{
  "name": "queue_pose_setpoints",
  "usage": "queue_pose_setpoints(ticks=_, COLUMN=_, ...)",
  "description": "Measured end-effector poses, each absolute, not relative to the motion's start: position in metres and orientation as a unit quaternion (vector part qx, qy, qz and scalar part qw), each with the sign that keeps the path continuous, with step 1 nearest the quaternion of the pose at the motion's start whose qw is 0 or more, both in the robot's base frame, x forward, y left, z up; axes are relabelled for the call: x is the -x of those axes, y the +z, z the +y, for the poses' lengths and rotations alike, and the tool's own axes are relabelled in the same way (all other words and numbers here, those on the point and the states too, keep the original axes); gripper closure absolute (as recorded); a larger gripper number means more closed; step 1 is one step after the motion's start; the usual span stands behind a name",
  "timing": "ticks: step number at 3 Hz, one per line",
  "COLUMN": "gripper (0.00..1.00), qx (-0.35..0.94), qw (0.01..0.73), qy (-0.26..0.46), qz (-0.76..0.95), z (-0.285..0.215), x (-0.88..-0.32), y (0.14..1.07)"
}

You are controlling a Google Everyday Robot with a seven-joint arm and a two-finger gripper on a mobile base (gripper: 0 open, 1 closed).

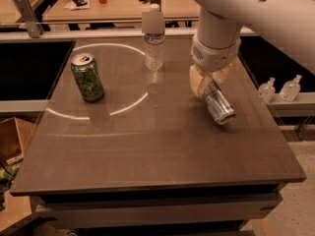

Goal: Place redbull can upright

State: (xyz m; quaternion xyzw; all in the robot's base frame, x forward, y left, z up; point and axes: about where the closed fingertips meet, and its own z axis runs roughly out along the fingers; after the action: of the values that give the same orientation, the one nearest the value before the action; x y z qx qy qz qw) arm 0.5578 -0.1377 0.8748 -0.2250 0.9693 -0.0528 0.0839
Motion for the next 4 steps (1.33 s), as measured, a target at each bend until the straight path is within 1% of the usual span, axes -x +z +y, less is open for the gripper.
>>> queue_pose_setpoints(ticks=1, gripper=1.0, qx=0.261, qw=0.154, qy=-0.017, qz=0.953, z=-0.127, x=-0.56, y=0.904)
queue_pose_setpoints(ticks=2, gripper=1.0, qx=0.302, qw=0.221, qy=0.038, qz=0.926, z=-0.12, x=-0.544, y=0.918)
queue_pose_setpoints(ticks=3, gripper=1.0, qx=0.325, qw=0.278, qy=0.108, qz=0.897, z=-0.111, x=-0.531, y=0.908)
queue_pose_setpoints(ticks=4, gripper=1.0, qx=0.331, qw=0.354, qy=0.19, qz=0.854, z=-0.086, x=-0.541, y=0.906)
